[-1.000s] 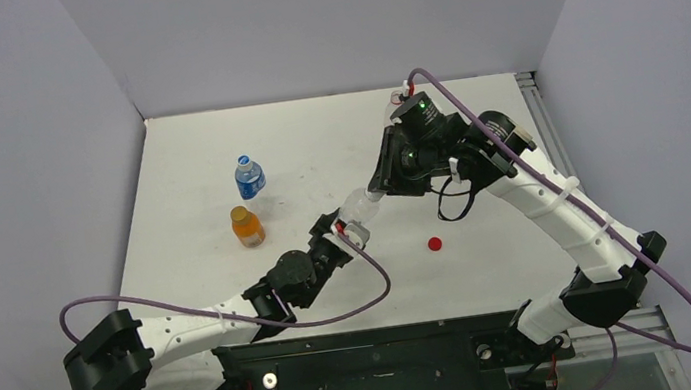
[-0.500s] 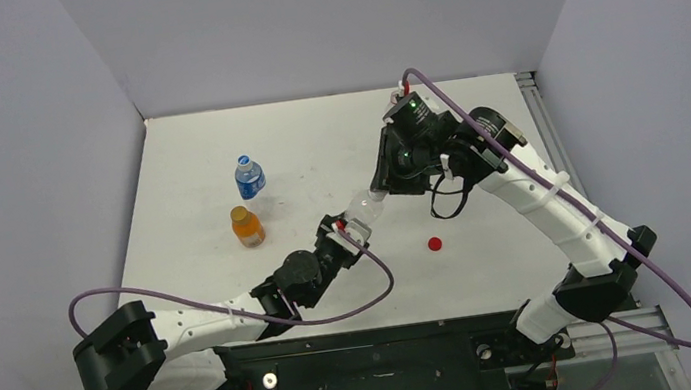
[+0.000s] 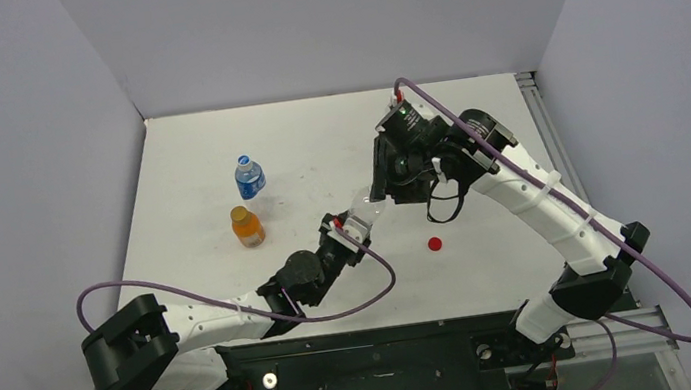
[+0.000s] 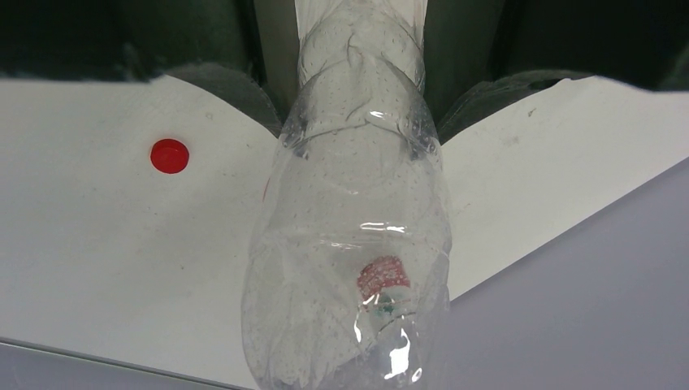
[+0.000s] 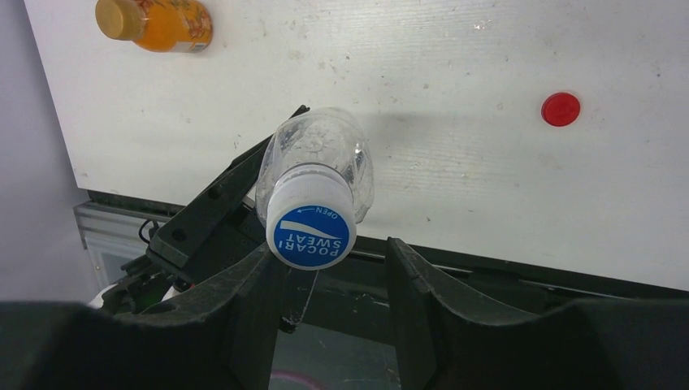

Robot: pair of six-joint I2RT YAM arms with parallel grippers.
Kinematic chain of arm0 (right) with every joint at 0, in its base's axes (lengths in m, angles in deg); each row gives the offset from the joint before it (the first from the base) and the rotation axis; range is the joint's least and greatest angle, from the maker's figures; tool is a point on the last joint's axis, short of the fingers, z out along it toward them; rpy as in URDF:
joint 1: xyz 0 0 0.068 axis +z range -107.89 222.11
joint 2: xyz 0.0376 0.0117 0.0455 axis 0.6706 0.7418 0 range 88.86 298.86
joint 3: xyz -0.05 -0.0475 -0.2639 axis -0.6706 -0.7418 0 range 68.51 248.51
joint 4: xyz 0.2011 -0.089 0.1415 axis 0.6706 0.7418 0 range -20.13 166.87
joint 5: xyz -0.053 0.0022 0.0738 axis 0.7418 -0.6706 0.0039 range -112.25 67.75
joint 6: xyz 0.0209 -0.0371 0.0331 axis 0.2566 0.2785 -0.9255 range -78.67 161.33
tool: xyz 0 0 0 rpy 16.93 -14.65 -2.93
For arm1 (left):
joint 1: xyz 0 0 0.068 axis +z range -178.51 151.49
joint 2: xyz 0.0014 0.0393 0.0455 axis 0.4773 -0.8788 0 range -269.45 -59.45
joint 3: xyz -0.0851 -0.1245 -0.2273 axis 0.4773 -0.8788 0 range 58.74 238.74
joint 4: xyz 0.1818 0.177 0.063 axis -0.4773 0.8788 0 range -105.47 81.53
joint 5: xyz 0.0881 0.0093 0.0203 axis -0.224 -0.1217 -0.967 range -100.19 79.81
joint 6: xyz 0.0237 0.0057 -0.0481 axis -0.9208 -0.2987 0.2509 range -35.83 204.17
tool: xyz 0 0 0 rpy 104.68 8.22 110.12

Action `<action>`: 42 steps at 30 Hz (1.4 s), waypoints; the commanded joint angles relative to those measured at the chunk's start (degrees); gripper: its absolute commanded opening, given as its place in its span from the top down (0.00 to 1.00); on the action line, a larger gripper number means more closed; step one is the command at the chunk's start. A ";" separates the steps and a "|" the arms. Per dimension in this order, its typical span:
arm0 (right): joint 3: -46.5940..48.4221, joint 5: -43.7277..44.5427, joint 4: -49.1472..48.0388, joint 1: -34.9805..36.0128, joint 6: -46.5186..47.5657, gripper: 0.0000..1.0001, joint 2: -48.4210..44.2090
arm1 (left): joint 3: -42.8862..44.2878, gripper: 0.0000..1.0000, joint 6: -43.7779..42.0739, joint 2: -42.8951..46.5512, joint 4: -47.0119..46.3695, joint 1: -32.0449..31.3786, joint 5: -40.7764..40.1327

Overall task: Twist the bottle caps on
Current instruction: Screw the bottle cap onto the plastic bottle.

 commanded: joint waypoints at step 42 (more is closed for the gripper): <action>-18.98 -7.98 -34.74 -2.33 37.42 0.39 -22.65 | 2.02 1.00 21.29 15.23 18.35 9.80 30.44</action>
